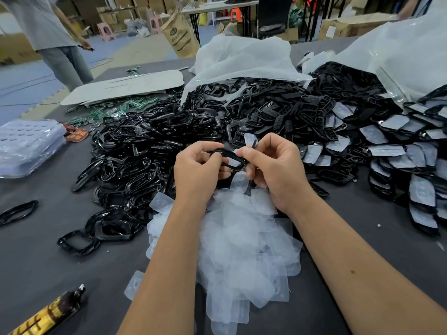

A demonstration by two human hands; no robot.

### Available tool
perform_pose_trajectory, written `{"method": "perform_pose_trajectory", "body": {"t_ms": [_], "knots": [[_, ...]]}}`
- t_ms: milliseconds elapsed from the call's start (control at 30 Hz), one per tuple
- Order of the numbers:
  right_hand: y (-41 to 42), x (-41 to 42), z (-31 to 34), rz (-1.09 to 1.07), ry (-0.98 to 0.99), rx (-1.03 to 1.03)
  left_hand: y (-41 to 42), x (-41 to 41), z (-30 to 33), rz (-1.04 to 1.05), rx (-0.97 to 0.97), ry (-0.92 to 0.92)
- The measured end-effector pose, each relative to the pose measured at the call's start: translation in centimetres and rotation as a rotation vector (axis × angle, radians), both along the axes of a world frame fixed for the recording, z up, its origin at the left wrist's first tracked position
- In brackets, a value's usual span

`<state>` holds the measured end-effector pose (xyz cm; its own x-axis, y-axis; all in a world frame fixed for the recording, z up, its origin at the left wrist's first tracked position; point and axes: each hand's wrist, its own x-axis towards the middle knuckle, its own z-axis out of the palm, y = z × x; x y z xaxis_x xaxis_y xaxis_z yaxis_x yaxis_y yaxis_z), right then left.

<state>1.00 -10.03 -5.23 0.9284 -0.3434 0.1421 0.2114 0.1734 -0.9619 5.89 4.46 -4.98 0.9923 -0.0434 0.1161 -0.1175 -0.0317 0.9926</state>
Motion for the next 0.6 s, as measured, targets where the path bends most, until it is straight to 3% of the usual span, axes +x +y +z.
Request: {"method": "perform_pose_trajectory", "body": {"t_ms": [300, 600], "knots": [[0.07, -0.22, -0.14, 0.037, -0.075, 0.019, -0.24, 0.20, -0.12, -0.041, -0.134, 0.064], [0.27, 0.04, -0.63, -0.080, -0.084, -0.096, -0.34, -0.03, 0.26, -0.084, -0.154, 0.087]]}}
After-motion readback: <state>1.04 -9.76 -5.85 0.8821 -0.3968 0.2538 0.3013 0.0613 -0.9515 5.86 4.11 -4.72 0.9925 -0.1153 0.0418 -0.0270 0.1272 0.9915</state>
